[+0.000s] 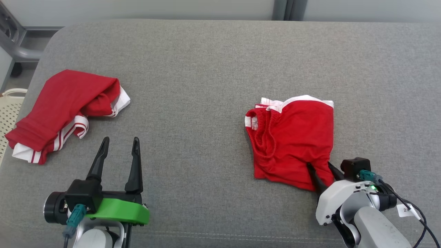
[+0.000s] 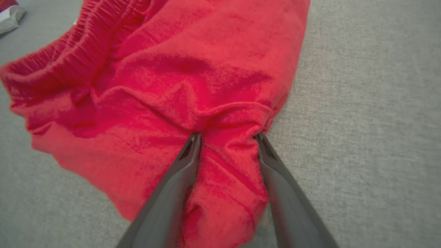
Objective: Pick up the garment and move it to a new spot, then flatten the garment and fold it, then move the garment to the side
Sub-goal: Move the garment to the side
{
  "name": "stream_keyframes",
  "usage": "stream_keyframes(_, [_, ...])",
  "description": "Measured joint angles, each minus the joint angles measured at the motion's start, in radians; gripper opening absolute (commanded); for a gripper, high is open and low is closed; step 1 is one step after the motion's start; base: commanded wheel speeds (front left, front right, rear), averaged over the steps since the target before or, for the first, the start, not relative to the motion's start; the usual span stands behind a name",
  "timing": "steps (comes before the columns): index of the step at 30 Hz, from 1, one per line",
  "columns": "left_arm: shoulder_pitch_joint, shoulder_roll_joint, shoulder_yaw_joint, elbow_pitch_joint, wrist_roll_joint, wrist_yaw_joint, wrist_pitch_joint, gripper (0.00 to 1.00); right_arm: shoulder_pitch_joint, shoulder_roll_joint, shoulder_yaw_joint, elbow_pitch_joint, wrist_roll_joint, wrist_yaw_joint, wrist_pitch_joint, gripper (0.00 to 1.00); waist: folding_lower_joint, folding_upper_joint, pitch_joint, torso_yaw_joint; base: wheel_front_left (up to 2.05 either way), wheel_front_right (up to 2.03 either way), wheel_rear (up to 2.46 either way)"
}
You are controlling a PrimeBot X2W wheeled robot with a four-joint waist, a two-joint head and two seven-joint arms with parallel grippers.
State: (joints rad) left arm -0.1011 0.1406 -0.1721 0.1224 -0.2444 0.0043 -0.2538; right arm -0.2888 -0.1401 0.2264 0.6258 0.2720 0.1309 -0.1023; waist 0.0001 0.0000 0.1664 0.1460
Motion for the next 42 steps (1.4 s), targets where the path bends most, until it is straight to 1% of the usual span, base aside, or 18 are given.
stream_keyframes(3, [-0.005, 0.000, 0.002, 0.004, -0.001, 0.000, -0.003, 1.00, -0.025, 0.001, 0.013, 0.029, 0.009, 0.000, -0.014, 0.00, 0.0000, 0.0000, 0.011, 0.008, 0.00, 0.00, 0.00])
stream_keyframes(6, [-0.005, 0.000, 0.003, 0.002, -0.001, 0.000, -0.003, 1.00, -0.035, -0.003, 0.020, 0.046, 0.004, 0.002, -0.041, 0.00, 0.0000, 0.0000, 0.013, 0.000, 0.00, 0.00, 0.00])
stream_keyframes(12, [-0.012, 0.006, 0.002, -0.015, 0.001, -0.004, -0.004, 1.00, -0.055, -0.039, -0.003, 0.058, -0.108, 0.001, -0.072, 0.00, 0.0000, 0.0000, 0.016, -0.048, 0.00, 0.00, 0.00])
stream_keyframes(15, [-0.026, 0.015, 0.002, -0.023, 0.005, -0.005, -0.004, 1.00, -0.066, -0.039, -0.027, 0.051, -0.159, 0.001, -0.077, 0.00, 0.0000, 0.0000, 0.023, -0.085, 0.00, 0.00, 0.00])
stream_keyframes(20, [-0.048, 0.029, -0.002, -0.047, 0.011, -0.005, -0.002, 1.00, -0.065, -0.043, -0.080, 0.018, -0.215, 0.001, -0.084, 0.00, 0.0000, 0.0000, 0.038, -0.162, 0.00, 0.00, 0.00])
stream_keyframes(25, [-0.083, 0.038, -0.014, -0.073, 0.020, -0.007, 0.017, 1.00, -0.074, -0.054, -0.132, -0.011, -0.242, 0.001, -0.086, 0.00, 0.0000, 0.0000, 0.059, -0.251, 0.00, 0.00, 0.00])
stream_keyframes(30, [-0.141, 0.056, -0.036, -0.095, 0.045, -0.019, 0.041, 1.00, -0.122, -0.057, -0.184, -0.026, -0.265, 0.001, -0.099, 0.00, 0.0000, 0.0000, 0.094, -0.336, 0.00, 0.00, 0.00])
stream_keyframes(37, [-0.195, 0.090, -0.055, -0.142, 0.073, -0.028, 0.083, 1.00, -0.262, -0.046, -0.236, -0.001, -0.274, 0.001, -0.132, 0.00, 0.0000, 0.0000, 0.155, -0.437, 0.00, 0.00, 0.00])
stream_keyframes(42, [-0.223, 0.113, -0.061, -0.172, 0.086, -0.031, 0.120, 1.00, -0.383, -0.034, -0.284, 0.054, -0.266, 0.001, -0.147, 0.00, 0.0000, 0.0000, 0.211, -0.485, 0.00, 0.00, 0.00])
